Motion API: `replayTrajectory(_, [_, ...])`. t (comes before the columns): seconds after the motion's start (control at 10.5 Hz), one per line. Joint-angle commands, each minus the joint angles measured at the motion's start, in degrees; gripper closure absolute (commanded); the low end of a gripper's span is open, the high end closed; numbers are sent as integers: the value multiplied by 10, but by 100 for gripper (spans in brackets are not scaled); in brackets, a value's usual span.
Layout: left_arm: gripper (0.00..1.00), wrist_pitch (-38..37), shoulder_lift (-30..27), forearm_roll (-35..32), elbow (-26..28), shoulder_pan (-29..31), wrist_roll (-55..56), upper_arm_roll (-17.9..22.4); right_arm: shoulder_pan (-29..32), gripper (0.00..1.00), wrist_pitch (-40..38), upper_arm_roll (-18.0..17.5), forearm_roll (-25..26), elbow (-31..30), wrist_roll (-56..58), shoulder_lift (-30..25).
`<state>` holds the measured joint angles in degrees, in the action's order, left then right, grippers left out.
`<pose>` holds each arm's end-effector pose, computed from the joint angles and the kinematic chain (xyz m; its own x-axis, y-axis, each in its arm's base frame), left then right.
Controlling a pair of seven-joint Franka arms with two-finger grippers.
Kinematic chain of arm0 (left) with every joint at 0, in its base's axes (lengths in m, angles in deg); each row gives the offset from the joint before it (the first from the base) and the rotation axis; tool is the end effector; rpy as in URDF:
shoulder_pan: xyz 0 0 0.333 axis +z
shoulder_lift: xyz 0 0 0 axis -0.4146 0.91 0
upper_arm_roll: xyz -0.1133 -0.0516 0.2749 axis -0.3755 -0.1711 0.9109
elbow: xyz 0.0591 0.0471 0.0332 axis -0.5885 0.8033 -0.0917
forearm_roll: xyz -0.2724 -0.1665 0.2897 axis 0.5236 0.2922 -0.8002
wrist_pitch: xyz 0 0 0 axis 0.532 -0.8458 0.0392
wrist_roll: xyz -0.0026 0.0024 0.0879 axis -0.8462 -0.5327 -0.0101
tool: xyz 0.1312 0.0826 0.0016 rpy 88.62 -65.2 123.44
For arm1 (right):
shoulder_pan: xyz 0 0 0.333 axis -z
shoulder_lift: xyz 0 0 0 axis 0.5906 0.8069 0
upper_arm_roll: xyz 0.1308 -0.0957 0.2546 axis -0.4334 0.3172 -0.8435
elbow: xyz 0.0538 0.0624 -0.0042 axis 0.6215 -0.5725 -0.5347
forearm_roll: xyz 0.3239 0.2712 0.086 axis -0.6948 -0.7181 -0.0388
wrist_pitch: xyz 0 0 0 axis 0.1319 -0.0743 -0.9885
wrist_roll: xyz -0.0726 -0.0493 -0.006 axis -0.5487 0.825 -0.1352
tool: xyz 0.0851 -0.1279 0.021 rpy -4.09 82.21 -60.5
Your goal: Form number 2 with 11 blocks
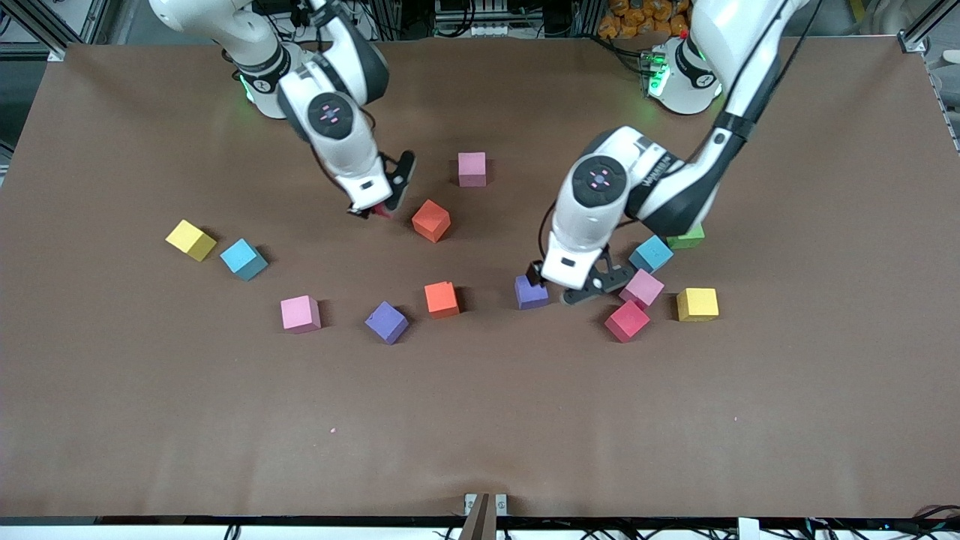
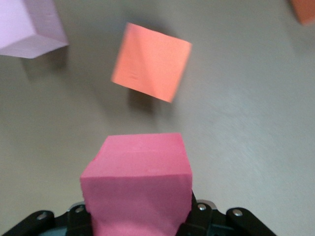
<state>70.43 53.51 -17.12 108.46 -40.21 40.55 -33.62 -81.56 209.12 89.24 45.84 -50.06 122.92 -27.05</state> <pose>0.5833 -0.3925 0.2454 0.9241 0.3820 0.0146 0.3816 -0.9241 0.0217 0.3875 0.3364 0.1919 0.2410 0.9656 -0.0975 0.9613 -0.2513 -0.1132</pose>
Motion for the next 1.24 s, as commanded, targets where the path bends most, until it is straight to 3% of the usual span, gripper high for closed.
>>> replayTrajectory(0.0, [0, -13, 48, -13, -46, -4, -14, 9, -52, 67, -2, 4, 8, 5, 1, 8])
replayTrajectory(0.29, [0, -38, 29, -13, -45, 23, -74, 31, -125, 67, 2, 4, 8, 6, -41, 26])
replayTrajectory(0.57, [0, -56, 24, -4, -39, 98, -148, 28, -140, 67, 44, 4, 8, 7, -44, 57])
replayTrajectory(1.15, [0, -66, 76, -1, -45, 113, -150, 29, -197, 67, 100, 4, 7, 13, -85, 113])
